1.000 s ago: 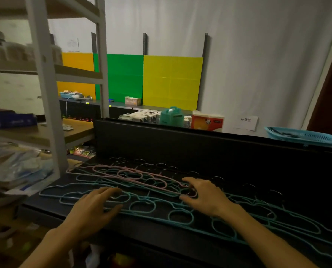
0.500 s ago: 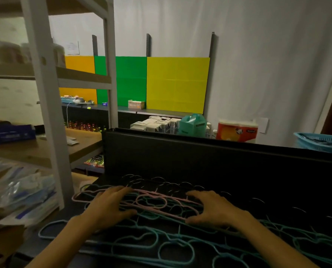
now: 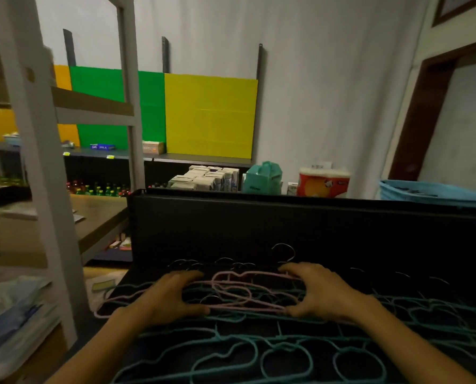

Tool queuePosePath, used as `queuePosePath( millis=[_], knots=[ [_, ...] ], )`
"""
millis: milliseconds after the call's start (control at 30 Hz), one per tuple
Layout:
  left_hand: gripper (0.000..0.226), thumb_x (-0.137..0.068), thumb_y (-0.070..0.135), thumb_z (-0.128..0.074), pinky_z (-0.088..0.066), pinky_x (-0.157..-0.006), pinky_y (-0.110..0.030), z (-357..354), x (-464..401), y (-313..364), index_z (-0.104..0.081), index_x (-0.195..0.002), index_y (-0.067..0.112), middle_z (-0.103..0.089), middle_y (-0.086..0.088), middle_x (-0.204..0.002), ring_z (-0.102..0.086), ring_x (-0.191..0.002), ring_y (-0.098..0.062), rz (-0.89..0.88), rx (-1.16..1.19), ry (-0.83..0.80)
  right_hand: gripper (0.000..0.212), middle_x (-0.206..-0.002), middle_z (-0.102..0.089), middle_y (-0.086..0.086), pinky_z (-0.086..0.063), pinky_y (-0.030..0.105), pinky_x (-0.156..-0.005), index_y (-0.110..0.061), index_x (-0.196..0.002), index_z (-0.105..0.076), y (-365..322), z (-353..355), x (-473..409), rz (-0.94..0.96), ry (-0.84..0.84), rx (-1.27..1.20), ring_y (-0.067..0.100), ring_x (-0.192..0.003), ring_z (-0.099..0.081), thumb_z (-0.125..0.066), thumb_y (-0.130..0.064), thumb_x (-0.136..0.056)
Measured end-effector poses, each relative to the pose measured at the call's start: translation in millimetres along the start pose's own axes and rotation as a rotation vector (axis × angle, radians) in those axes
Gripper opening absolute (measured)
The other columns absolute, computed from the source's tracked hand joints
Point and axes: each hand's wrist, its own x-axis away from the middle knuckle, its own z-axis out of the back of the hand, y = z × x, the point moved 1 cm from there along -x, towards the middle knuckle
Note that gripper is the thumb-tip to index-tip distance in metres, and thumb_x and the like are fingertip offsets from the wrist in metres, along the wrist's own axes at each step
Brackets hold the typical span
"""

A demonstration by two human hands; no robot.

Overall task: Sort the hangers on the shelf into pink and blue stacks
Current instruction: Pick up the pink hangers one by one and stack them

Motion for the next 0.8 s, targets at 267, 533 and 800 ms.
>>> queuePosePath(
  millis=[267,533,800],
  knots=[
    [0.089,-0.069,0.068,-0.066,-0.039,-0.102,-0.023,-9,19,-6,-0.033,-0.143,0.032,-0.036,0.005,-0.140,-0.041,-0.123,-0.011,-0.248,-0.025,0.212,0.090,-0.145,-0.036,-0.011,-0.039,0.032,-0.104,-0.036,-0.147,-0.025,-24,-17,68,-0.141,0.188,0.017,0.012,-0.128,-0.037,-0.073,-0.054,-0.073],
    [0.085,-0.073,0.064,-0.064,-0.033,-0.103,-0.026,-24,39,38,-0.031,-0.144,0.030,-0.033,0.003,-0.141,-0.035,-0.124,-0.013,-0.461,-0.065,0.227,0.091,-0.144,-0.036,-0.009,-0.037,0.031,-0.102,-0.035,-0.148,-0.027,-15,-12,169,-0.328,0.294,0.078,0.014,-0.129,-0.035,-0.073,-0.051,-0.071],
    [0.088,-0.063,0.073,-0.043,-0.038,-0.095,-0.028,-53,48,121,-0.043,-0.139,0.029,-0.050,0.004,-0.135,-0.044,-0.116,-0.014,-0.678,-0.063,0.282,0.086,-0.139,-0.041,-0.011,-0.039,0.033,-0.101,-0.035,-0.145,-0.032,25,4,246,-0.419,0.397,0.068,0.014,-0.127,-0.038,-0.073,-0.049,-0.071]
  ],
)
